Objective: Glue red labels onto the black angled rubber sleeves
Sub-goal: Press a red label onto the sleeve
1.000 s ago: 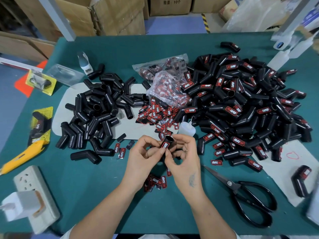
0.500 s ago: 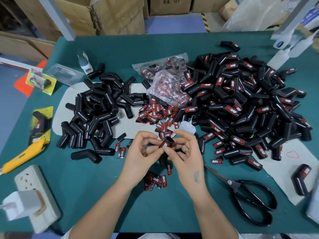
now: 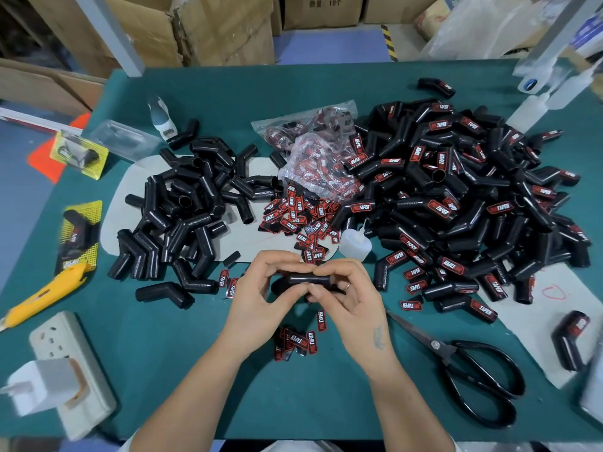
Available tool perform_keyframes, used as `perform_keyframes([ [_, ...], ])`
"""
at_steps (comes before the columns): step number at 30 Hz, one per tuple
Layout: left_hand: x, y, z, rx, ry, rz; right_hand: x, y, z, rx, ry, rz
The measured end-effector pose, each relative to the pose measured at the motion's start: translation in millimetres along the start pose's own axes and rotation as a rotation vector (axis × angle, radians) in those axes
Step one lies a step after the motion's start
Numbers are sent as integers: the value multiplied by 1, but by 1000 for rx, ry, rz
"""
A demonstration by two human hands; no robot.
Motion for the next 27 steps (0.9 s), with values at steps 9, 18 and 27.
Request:
perform_keyframes([
  [9,-2,-1,-1,-10,11,-79,2,-3,-1,-9,-62,159],
  [18,2,-10,2,83,-46,-49,-5,-5,-2,18,-160,248],
  [27,8,-12,3,158,-63,31,-4,-13,-2,114,-165,297],
])
Point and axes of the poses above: each hand's wrist, its own z-axis towards the middle knuckle, its own y-axis out of the back of the hand, x = y × z, the point moved 10 cm from there along z, towards the middle knuckle, and after that the axes turned 3 degrees about -y, right-handed, at the moved point
